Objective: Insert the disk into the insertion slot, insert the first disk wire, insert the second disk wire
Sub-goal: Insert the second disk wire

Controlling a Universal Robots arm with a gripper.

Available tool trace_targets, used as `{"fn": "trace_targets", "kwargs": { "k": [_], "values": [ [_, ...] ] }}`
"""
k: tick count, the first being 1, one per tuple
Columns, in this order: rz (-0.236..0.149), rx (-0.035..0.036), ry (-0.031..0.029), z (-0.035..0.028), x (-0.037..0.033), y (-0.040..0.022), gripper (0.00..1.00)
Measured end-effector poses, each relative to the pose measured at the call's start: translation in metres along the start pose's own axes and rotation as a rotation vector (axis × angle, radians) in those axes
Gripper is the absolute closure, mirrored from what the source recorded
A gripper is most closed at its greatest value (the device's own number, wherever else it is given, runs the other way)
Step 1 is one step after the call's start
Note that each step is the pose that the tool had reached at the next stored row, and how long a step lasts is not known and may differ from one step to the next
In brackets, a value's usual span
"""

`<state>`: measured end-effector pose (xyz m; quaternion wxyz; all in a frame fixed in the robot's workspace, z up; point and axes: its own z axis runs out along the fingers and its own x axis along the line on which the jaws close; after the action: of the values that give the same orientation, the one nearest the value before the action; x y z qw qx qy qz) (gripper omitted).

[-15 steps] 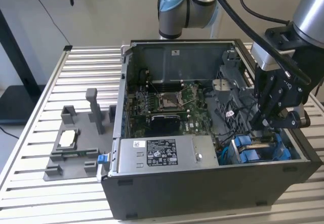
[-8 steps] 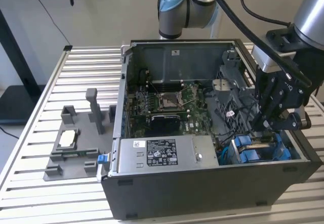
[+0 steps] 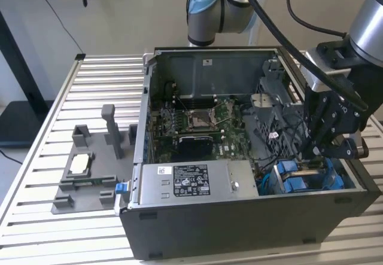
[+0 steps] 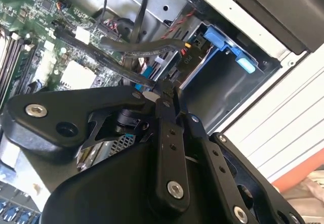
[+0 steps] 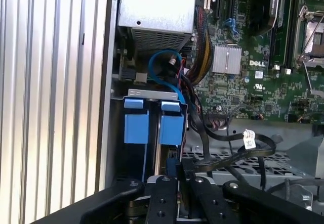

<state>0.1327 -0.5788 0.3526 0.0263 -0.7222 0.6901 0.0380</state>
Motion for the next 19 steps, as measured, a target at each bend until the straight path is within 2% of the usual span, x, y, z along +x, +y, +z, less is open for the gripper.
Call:
{"fn": "trace_targets", "kwargs": {
  "k": [5,9,13,19],
  "values": [
    [0.044,0.0039,-0.0007,0.0026,0.0003,-0.0012,0.84],
    [0.044,0.0040,-0.0008,0.0027,0.0003,-0.0017,0.84],
    [0.044,0.0039,-0.0007,0.0041,0.0006,-0.0050,0.84],
    [0.046,0.0040,-0.0024,0.0083,0.0011,-0.0085,0.84]
  ]
}}
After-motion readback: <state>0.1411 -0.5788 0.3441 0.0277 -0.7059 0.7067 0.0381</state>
